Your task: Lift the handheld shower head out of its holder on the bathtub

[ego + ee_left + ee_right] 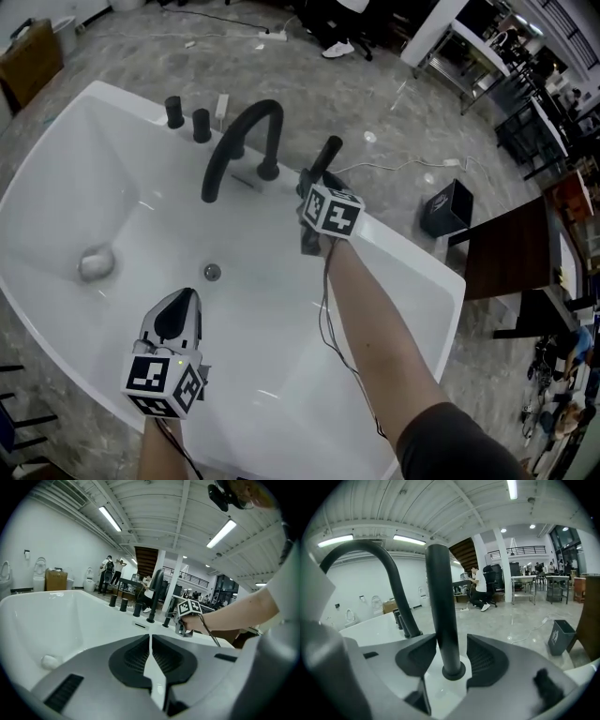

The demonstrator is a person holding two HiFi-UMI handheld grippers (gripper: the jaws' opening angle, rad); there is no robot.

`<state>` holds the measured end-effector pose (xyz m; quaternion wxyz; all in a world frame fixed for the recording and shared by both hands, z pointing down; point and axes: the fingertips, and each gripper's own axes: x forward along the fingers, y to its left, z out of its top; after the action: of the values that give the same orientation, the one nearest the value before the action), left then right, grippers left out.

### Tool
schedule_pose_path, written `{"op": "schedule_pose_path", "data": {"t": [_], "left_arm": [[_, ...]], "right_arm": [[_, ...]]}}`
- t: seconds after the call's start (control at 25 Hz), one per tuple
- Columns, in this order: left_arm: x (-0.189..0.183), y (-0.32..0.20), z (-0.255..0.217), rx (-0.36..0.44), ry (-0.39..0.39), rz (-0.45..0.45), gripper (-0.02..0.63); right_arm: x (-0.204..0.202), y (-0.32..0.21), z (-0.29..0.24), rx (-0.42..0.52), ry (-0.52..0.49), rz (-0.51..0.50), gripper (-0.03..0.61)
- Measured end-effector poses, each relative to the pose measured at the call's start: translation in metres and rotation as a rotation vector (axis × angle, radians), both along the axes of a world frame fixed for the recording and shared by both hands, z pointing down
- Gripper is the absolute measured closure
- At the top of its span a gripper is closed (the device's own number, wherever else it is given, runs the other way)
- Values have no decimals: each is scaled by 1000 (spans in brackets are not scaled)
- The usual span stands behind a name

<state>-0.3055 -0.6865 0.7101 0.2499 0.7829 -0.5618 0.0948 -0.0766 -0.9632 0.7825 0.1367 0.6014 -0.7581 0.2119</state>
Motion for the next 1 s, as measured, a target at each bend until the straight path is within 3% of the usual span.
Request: {"op": "schedule_pose_path", "data": {"t": [0.28, 0.36, 0.52, 1.0], "left_arm": [[-7, 11, 13, -23, -8, 2, 588], [-10, 15, 13, -27, -13, 0, 588], [-15, 22, 14, -39, -12, -14, 588], [0, 42, -27, -26, 15, 6, 588]], "right_arm": [[-7, -17, 2, 21, 86, -40, 381], [-11, -18, 1, 14, 153, -80, 445], [-20, -6, -5, 16, 244, -145, 451], [-5, 70, -85, 135, 143, -120, 454]]}}
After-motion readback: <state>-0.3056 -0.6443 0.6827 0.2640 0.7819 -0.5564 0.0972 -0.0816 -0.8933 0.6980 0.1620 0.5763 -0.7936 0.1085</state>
